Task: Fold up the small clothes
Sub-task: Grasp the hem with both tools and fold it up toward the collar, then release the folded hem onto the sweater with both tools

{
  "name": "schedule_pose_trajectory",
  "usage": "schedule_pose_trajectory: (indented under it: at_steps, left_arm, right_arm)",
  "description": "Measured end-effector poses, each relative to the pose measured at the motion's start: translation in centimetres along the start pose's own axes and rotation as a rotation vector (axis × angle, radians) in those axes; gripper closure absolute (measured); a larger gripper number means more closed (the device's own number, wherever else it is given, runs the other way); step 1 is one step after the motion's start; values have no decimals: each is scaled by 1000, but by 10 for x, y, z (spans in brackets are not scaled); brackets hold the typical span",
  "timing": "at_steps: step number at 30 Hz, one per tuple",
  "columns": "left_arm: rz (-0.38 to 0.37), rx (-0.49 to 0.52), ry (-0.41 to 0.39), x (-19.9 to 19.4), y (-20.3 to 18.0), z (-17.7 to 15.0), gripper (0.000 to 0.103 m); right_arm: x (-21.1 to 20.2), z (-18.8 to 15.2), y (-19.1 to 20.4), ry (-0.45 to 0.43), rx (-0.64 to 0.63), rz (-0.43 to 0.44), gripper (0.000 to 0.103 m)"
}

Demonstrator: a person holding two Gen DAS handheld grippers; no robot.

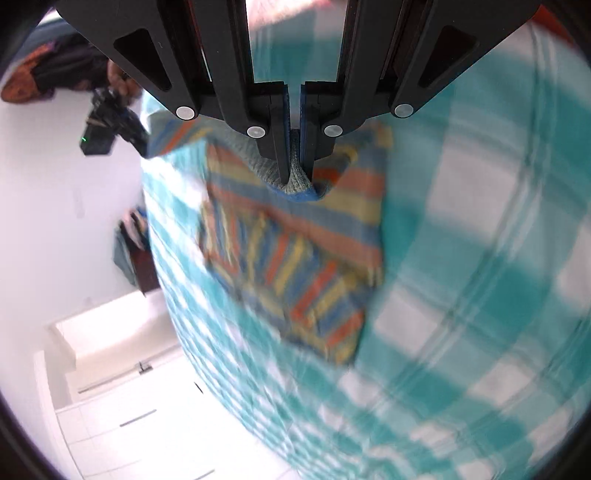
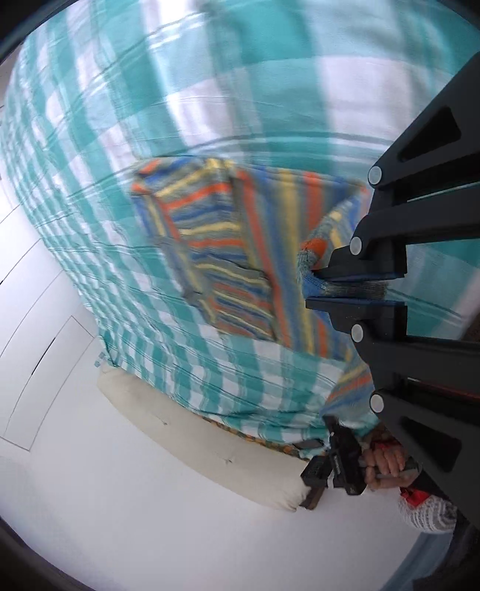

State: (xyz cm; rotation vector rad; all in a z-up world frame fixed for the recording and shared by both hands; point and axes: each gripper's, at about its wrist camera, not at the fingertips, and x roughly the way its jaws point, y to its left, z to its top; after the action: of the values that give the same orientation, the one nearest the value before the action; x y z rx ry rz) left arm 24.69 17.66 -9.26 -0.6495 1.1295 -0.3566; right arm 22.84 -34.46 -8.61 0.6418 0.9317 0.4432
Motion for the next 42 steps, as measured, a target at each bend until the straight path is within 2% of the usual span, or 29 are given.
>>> schedule_pose_trajectory:
  at_steps: [4,6,11,12,13,15,16,17,18,20,22,25,26,28,30,32,34,36,38,39,40,41,42]
  left_arm:
    - [34,-31,-24,41,4,79,102]
    - [78,-61,-32,71,8,112,102]
    - [232,-22,-89,136,9,162,101]
    - [257,-2,-100,145,7,168,100]
    - [291,15,-107,154,6,174,97]
    - [383,6,-98,170,9,186,80]
    - [393,-8,-94,172,13,191,60]
    - [402,-27,-104,169,17,195,47]
    - [407,-42,-134,164,20,197,44]
    - [390,-45,-184,151,24,194,38]
    - [340,-26,-183,143,26,181,38]
    - [276,39,-107,150,22,155,33]
    - [264,68,-64,157,20,141,31]
    - [276,123,12,169,19,110,30]
    - [335,193,77,179,24,78,30]
    - [395,271,56,171,21,57,30]
    - [405,284,39,156,17,46,29]
    - [359,310,7,140,9,29,24]
    - [396,369,-11,140,3,10,19]
    - [433,386,4,145,4,4,19]
    - [472,386,30,153,8,0,19]
    - [498,376,52,159,16,-2,18]
    - [491,370,34,157,20,-5,18]
  right_arm:
    - [55,70,-32,-18,54,-40,96]
    - [87,102,-50,-34,78,-91,96]
    - [146,146,-77,-101,154,-113,94]
    - [155,150,-79,-113,160,-131,90]
    - [163,154,-80,-113,166,-159,69]
    - [170,160,-81,-110,161,-181,31]
    - [169,161,-77,-119,137,-179,32]
    - [167,163,-70,-113,96,-178,32]
    - [166,162,-62,-97,51,-189,35]
    - [171,157,-43,-36,-64,-173,42]
    - [191,148,-27,94,-136,-113,50]
    - [241,136,-22,334,-124,-41,50]
    - [256,133,-23,375,-131,-54,50]
    - [267,132,-30,332,-137,-139,53]
    - [257,138,-50,232,-71,-204,64]
    - [233,137,-61,168,-2,-242,67]
    - [203,125,-45,138,-70,-222,65]
    - [184,105,-22,161,-170,-141,65]
    - [172,72,-10,202,-240,-78,64]
    - [171,55,-13,228,-262,-87,64]
    - [175,40,-21,258,-272,-135,64]
    - [183,23,-36,307,-265,-230,64]
    - [183,12,-48,314,-244,-262,72]
